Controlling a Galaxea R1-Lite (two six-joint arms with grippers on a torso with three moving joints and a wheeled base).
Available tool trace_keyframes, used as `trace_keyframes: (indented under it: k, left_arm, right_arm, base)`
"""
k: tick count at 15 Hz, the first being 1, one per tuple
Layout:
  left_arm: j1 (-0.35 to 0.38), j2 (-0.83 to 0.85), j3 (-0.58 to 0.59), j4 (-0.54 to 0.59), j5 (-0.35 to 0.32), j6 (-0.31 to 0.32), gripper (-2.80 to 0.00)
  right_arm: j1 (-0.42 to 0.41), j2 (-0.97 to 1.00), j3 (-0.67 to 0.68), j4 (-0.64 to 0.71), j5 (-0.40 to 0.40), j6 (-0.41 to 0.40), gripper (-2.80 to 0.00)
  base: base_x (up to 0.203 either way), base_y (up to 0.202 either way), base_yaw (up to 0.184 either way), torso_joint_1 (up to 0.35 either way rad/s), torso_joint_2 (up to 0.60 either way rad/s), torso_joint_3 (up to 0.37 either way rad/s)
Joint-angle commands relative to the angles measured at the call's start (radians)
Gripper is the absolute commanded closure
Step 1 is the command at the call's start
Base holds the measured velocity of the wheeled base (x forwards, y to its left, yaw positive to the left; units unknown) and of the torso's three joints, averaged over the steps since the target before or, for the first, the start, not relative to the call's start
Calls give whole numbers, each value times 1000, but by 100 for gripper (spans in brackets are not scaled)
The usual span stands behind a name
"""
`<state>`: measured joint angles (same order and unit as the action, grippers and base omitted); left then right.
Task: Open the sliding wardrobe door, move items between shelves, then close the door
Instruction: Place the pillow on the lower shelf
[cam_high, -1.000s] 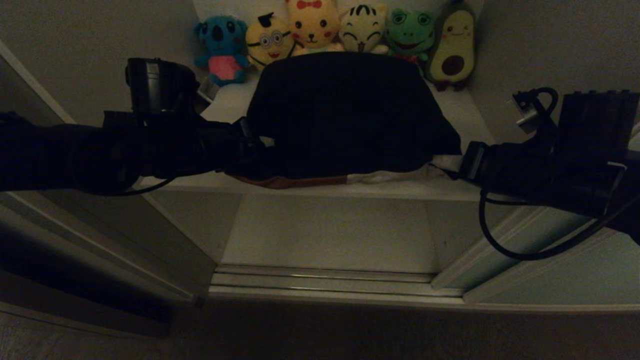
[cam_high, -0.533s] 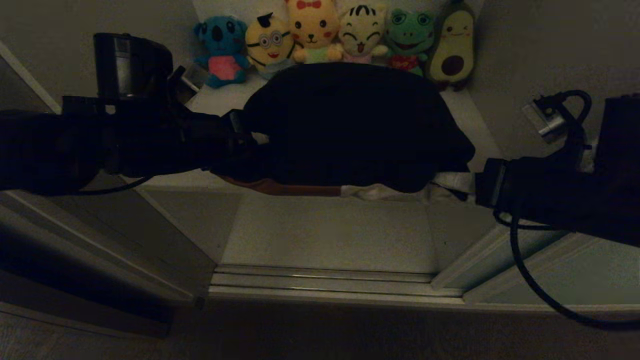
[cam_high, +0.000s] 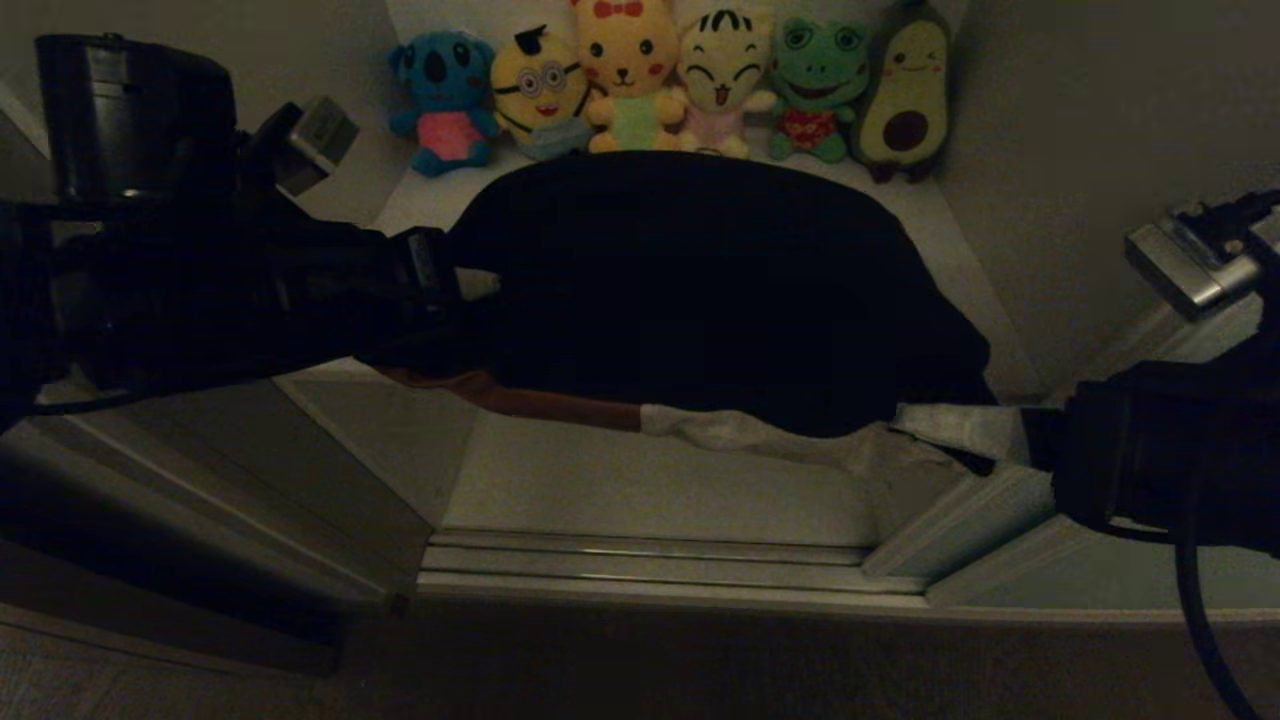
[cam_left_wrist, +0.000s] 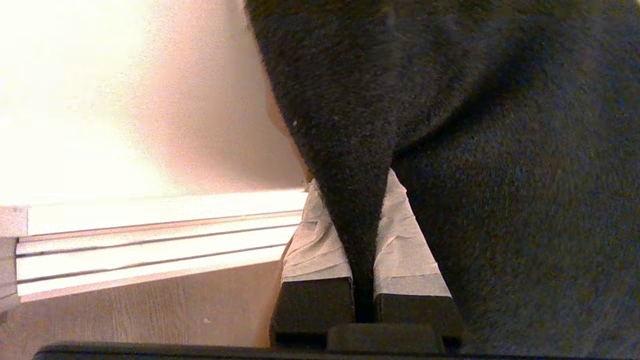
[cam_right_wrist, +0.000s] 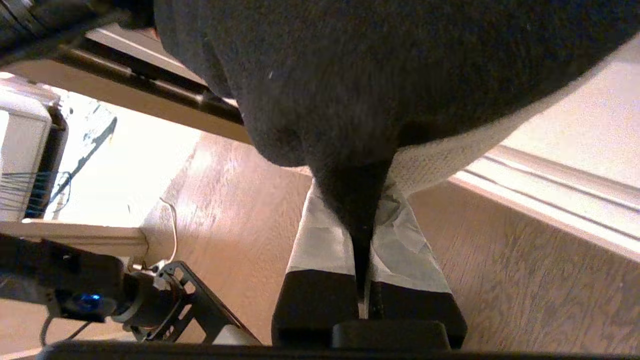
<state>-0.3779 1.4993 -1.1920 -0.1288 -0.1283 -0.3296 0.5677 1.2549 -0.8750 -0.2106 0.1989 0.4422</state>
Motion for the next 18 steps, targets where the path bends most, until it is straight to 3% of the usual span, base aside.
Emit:
trace_keyframes:
  k: [1, 8, 12, 18]
  left_arm:
    - [-26, -61, 34, -2, 0, 0, 0]
    - [-151, -184, 102, 3, 13, 8, 0]
    - [-171, -211, 140, 3, 8, 45, 0]
    - [-182, -209, 130, 0, 10, 44, 0]
  right_arm:
    - [5, -80, 14, 0, 1, 1, 0]
    - [33, -177, 53, 20, -5, 0, 0]
    - [34, -237, 54, 68, -3, -2, 0]
    - [34, -247, 60, 59, -2, -3, 0]
  base:
    - [0, 0, 0, 0, 0, 0]
    - [0, 0, 0, 0, 0, 0]
    - [0, 0, 0, 0, 0, 0]
    - [0, 0, 0, 0, 0, 0]
